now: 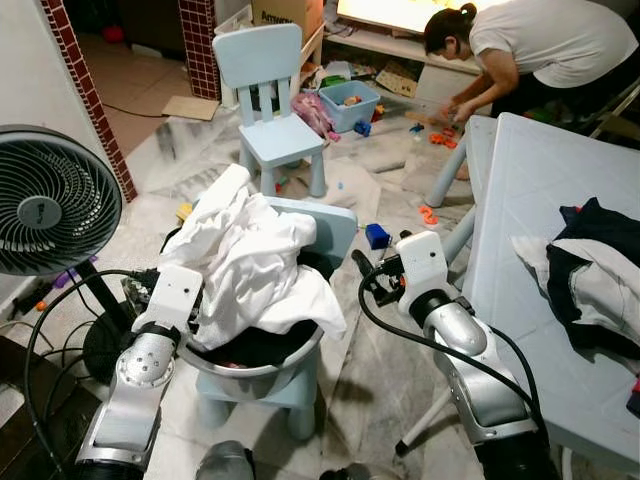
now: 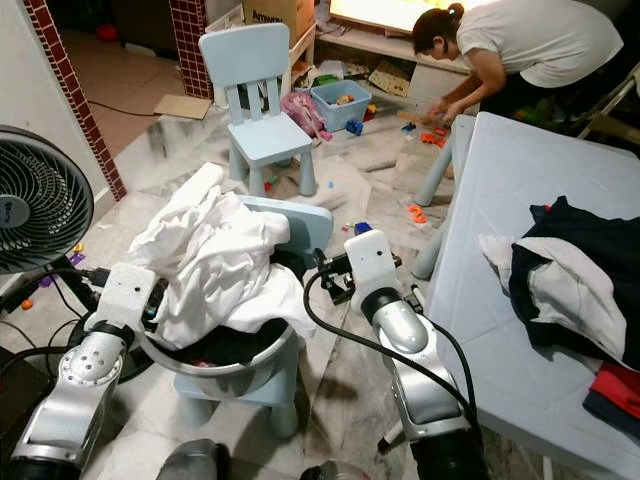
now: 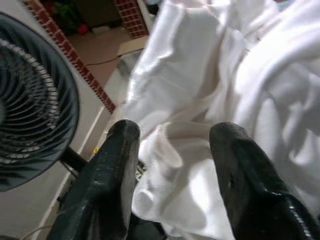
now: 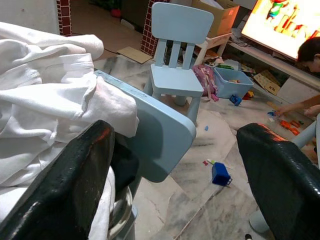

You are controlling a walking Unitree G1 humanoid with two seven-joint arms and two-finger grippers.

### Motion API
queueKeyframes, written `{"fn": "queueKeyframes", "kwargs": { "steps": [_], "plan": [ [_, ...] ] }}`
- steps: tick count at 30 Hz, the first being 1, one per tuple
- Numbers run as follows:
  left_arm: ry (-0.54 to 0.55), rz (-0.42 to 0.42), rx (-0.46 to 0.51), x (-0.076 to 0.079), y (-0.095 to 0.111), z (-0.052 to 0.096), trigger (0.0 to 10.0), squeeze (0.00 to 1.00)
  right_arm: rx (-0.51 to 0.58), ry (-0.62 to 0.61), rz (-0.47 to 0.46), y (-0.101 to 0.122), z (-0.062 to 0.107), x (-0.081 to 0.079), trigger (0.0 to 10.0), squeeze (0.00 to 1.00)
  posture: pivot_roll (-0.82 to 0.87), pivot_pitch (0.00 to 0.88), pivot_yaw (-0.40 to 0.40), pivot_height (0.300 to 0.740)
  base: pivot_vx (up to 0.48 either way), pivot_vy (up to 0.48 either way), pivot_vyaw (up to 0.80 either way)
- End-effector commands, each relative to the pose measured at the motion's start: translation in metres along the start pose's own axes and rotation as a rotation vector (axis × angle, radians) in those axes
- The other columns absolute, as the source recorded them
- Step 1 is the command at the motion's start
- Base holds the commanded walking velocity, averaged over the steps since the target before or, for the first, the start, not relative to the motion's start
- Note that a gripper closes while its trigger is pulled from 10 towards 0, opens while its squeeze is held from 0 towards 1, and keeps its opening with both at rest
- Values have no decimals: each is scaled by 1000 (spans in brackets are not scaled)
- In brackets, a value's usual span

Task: Hang hanger

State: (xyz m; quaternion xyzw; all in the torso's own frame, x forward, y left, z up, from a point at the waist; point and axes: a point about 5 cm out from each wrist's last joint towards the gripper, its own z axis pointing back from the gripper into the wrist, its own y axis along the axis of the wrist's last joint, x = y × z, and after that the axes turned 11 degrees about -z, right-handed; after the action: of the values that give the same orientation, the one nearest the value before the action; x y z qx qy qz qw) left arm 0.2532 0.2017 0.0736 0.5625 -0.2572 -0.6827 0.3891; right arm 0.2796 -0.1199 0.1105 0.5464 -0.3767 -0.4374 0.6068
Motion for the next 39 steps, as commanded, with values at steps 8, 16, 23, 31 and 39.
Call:
{"fn": "queueKeyframes", "kwargs": {
  "steps": [8,16,23,31,39],
  "plan": [
    [87,-8,-19,-7,-13,9,10000,1000,-5,-13,-3,-1,0,4,10000,0,56,30,-81,740,0,0,0],
    [-75,38,-100,12,-39,7,10000,63,-8,-12,-2,-1,1,4,10000,0,46,36,-86,740,0,0,0],
    [-61,14,-87,11,-41,4,10000,0,-10,-12,1,-1,1,5,10000,0,42,36,-89,740,0,0,0],
    [-27,-26,-61,4,-41,-8,10000,0,-10,-10,4,-1,2,5,10000,0,42,36,-89,740,0,0,0],
    [-6,-21,-60,2,-41,-19,10000,0,-14,-14,11,0,4,8,10000,0,15,38,-95,740,0,0,0]
  ]
}}
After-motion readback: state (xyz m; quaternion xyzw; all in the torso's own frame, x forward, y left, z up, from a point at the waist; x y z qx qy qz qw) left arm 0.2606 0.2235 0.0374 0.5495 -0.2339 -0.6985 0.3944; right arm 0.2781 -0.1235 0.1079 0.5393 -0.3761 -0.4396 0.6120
